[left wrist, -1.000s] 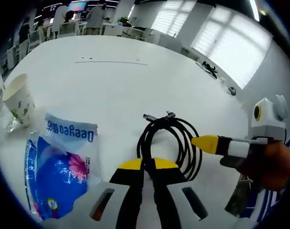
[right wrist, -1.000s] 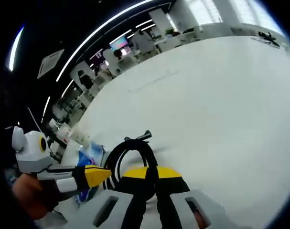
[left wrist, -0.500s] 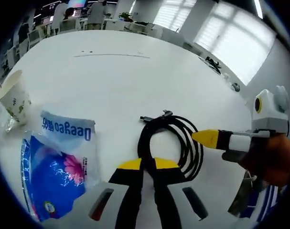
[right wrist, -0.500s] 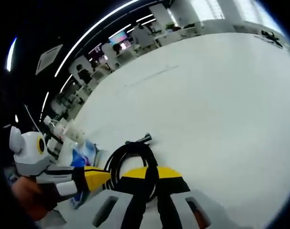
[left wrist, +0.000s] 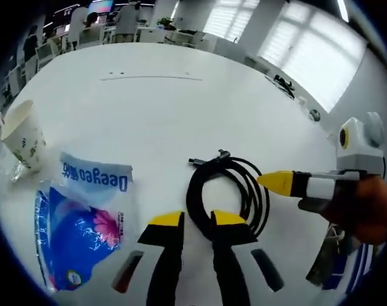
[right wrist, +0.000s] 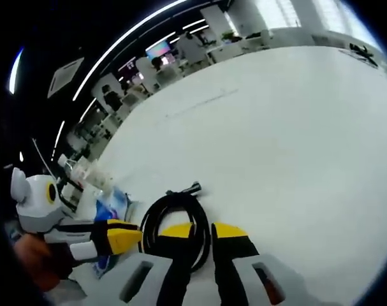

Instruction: Arrange the tabletop items into an orderly group along one side of the table until the central work area is clear of visible clutter.

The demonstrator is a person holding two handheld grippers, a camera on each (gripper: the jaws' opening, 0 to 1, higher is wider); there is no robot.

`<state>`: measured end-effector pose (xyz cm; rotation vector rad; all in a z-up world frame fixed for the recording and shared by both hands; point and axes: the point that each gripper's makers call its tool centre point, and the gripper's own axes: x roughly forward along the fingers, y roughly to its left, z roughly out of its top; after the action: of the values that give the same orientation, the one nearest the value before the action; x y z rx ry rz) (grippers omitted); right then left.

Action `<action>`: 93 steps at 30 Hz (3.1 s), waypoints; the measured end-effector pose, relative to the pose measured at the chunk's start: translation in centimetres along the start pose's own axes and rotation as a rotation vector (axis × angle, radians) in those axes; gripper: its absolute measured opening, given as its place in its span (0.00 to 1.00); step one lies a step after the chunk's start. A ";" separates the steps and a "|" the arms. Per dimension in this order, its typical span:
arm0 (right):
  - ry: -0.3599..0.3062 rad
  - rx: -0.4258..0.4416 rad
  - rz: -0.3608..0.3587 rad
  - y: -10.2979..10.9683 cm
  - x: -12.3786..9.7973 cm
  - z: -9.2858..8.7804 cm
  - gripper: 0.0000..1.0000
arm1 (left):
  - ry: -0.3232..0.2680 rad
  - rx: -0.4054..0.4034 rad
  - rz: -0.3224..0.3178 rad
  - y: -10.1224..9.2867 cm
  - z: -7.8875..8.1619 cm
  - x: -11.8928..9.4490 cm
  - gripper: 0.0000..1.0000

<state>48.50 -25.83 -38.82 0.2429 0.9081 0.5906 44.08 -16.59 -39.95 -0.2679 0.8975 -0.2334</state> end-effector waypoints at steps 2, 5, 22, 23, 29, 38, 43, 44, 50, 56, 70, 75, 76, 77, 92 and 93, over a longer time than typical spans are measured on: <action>-0.004 -0.006 0.000 0.2 -0.2 0.0 0.10 | -0.002 -0.003 0.000 0.1 0.0 -0.2 0.17; -0.009 -0.013 -0.001 0.4 -0.6 -0.1 0.11 | -0.008 -0.003 0.002 0.1 -0.2 -1.0 0.19; -0.037 -0.015 0.003 1.2 -1.9 -0.8 0.14 | -0.077 -0.028 0.005 -0.4 -0.8 -5.2 0.21; -0.041 -0.010 0.003 1.2 -2.0 -0.9 0.15 | -0.080 -0.030 0.003 -0.5 -0.9 -5.5 0.21; -0.053 -0.015 0.014 1.6 -2.0 -1.2 0.16 | -0.084 -0.013 0.022 -0.9 -2.0 -7.1 0.21; -0.047 -0.031 0.044 3.4 -2.5 -3.3 0.19 | -0.075 0.070 0.038 -0.3 -2.5 -8.5 0.21; -0.037 -0.060 0.054 4.1 -2.7 -4.4 0.20 | -0.079 0.064 0.040 0.0 -3.4 -9.5 0.21; -0.038 -0.065 0.053 4.1 -2.9 -4.5 0.21 | -0.078 0.070 0.041 0.0 -3.5 -9.6 0.21; -0.044 -0.077 0.053 4.1 -3.7 -4.7 0.21 | -0.065 0.101 0.033 -0.5 -5.0 -10.6 0.20; -0.048 -0.084 0.056 4.9 -5.1 -5.7 0.21 | -0.061 0.076 0.055 0.3 -6.6 -11.9 0.20; -0.009 -0.135 0.068 6.1 -5.9 -8.3 0.21 | -0.123 -0.171 0.158 5.0 -8.4 -15.0 0.18; -0.007 -0.150 0.078 6.6 -6.3 -8.9 0.21 | -0.172 -0.238 0.176 5.3 -8.0 -15.5 0.14; -0.006 -0.152 0.079 6.6 -6.4 -9.0 0.21 | -0.170 -0.240 0.179 5.4 -8.1 -15.5 0.13; -0.006 -0.152 0.080 6.7 -6.5 -9.0 0.21 | -0.164 -0.247 0.185 5.3 -8.1 -15.5 0.14; 0.035 -0.237 0.138 8.1 -8.7 -11.4 0.23 | -0.155 -0.414 0.197 7.3 -9.2 -12.9 0.18; 0.034 -0.230 0.143 8.2 -8.9 -11.5 0.24 | -0.154 -0.416 0.196 7.4 -9.1 -12.6 0.18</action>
<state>32.03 -24.77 -36.25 0.0906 0.8514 0.8277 29.87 -6.86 -38.51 -0.5719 0.8070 0.1574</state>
